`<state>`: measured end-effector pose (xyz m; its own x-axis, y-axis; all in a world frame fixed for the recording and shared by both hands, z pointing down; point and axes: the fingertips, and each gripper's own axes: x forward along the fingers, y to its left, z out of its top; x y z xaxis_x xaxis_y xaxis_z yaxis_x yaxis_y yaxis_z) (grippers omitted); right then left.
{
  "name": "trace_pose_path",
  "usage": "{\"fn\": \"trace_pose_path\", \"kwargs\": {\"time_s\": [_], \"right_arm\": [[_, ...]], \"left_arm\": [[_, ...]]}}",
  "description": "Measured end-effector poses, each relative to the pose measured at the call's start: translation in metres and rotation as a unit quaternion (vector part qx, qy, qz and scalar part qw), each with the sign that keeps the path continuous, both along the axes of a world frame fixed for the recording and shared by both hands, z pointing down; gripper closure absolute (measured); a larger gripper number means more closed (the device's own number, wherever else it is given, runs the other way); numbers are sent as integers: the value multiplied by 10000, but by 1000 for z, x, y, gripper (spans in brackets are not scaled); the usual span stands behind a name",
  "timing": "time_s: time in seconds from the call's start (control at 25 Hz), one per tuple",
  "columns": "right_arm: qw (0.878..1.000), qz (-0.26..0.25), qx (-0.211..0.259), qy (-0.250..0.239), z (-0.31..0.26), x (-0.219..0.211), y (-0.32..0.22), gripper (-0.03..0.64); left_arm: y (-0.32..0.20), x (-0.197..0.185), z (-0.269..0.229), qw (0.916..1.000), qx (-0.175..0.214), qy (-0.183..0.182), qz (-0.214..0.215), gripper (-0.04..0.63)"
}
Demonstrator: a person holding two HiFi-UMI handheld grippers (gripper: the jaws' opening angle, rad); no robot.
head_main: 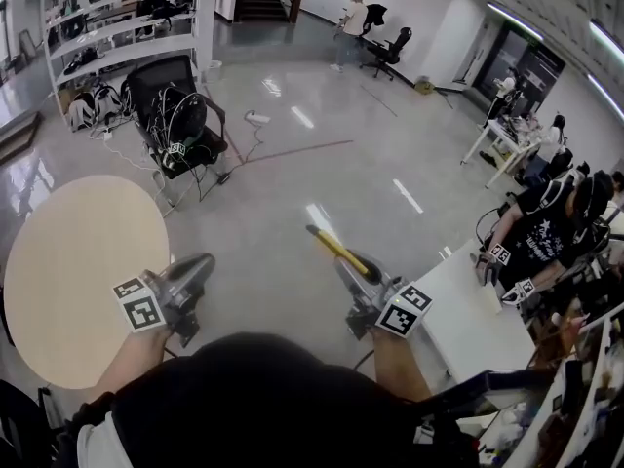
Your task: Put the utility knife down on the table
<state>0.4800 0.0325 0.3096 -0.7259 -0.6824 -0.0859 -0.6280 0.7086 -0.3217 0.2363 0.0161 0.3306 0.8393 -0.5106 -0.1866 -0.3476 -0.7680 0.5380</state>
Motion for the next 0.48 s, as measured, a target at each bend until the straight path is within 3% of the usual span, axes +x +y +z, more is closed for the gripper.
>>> {"fn": "trace_pose_path", "kwargs": {"time_s": [0.2,0.48], "right_arm": [[9999,1,-108,-46,4,23,-33,532],[9995,176,-216,129,11,15,-104,532]], "left_arm": [[-38,20,2,9999,-108,-59,-27,597],[-117,20,13,9996,-102,125,238,597]]}}
